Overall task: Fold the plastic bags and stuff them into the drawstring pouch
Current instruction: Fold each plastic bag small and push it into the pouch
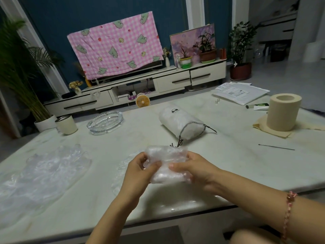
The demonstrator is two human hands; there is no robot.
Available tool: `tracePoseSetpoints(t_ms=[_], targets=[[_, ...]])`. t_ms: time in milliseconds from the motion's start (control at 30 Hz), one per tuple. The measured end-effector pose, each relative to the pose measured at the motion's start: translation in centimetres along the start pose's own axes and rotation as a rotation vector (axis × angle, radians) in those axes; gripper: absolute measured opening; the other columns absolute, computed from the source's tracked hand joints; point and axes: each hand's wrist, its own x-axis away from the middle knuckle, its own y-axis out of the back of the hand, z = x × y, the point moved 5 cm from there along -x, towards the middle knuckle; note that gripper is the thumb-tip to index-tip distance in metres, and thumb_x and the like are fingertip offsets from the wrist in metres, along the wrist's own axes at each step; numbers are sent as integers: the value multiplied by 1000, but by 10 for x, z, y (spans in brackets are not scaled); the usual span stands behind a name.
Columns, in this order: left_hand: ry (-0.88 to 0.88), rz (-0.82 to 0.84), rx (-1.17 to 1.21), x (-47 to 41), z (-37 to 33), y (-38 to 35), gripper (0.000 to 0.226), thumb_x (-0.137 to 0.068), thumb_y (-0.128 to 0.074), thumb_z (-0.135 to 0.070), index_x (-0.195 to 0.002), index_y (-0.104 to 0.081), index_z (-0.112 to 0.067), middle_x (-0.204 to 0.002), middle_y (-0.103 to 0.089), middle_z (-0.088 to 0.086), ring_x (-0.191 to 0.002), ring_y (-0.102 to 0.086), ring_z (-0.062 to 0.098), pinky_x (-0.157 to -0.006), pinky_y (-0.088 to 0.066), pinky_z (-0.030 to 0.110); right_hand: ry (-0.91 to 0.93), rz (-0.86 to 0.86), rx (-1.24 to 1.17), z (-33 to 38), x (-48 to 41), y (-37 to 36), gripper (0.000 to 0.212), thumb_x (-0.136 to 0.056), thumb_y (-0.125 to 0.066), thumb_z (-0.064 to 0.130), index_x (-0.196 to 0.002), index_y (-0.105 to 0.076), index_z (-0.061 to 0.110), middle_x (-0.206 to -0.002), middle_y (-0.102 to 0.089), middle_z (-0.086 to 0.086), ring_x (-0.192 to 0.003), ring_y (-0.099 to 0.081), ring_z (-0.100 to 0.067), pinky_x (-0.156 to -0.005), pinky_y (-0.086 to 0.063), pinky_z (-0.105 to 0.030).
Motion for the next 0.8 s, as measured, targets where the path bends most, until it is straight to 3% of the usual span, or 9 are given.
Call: tracePoseSetpoints(t_ms=[100,233,333,400,500,567,633,700,800], targets=[[-16,-18,47,1,-2,-3,21,-85,-57,8,-100,-64,-5,-94,-68,12,-78,-66,22,-51,-52,28,-16,-22,-40,1,-3,1,30,-83,-48,-15,-89,-58,12,-66,-56,-2,-49,-41,-10,-43,-30,-18],[-73,-32,34,2,-5,-5,27,-81,-51,16,-87,-66,-6,-92,-70,9,-72,-66,17,-47,-49,24,-34,-3,-121,3,-3,3,40,-85,-43,-15,-60,-60,11,-52,-54,-1,-40,-40,-8,-38,-29,-17],[-82,-51,50,2,-5,-3,40,-83,-47,19,-64,-63,-13,-90,-72,4,-77,-66,21,-46,-48,24,-104,91,-159,7,2,0,44,-80,-37,-6,-47,-63,9,-54,-54,-4,-48,-43,-14,-45,-32,-21],[-90,-39,29,2,-6,0,54,-86,-43,17,-49,-57,-20,-88,-73,-1,-79,-65,16,-45,-47,24,-128,101,-170,13,1,4,33,-70,-37,5,-49,-63,7,-63,-60,-7,-57,-51,-18,-54,-39,-25],[-109,41,-42,3,-9,-1,59,-81,-39,21,-41,-53,-19,-87,-73,-6,-76,-65,5,-45,-48,25,-117,90,20,20,-1,13,28,-84,-46,22,-73,-69,10,-87,-67,-7,-75,-58,-19,-66,-44,-30],[-125,94,-73,5,-9,-5,55,-77,-41,21,-40,-52,-18,-89,-72,-5,-78,-65,5,-46,-50,28,-161,259,192,18,4,6,17,-83,-58,31,-88,-70,19,-89,-66,-3,-75,-59,-18,-66,-46,-29],[-151,150,-95,4,-9,-10,39,-67,-47,8,-39,-53,-19,-89,-72,-3,-81,-66,10,-48,-51,28,-187,415,351,16,11,1,9,-79,-66,20,-87,-69,21,-84,-64,0,-72,-59,-13,-63,-48,-25],[-170,200,-136,3,-8,-15,30,-58,-46,0,-40,-55,-22,-89,-72,-1,-85,-66,13,-58,-52,25,-215,456,489,9,12,5,16,-81,-67,9,-95,-65,16,-84,-63,0,-74,-61,-11,-66,-50,-22],[-156,284,-203,2,-4,-18,40,-67,-50,5,-43,-59,-25,-90,-71,-5,-89,-65,9,-69,-49,16,-223,486,652,3,11,10,13,-79,-70,6,-86,-66,15,-80,-64,-2,-74,-61,-13,-69,-52,-22]])
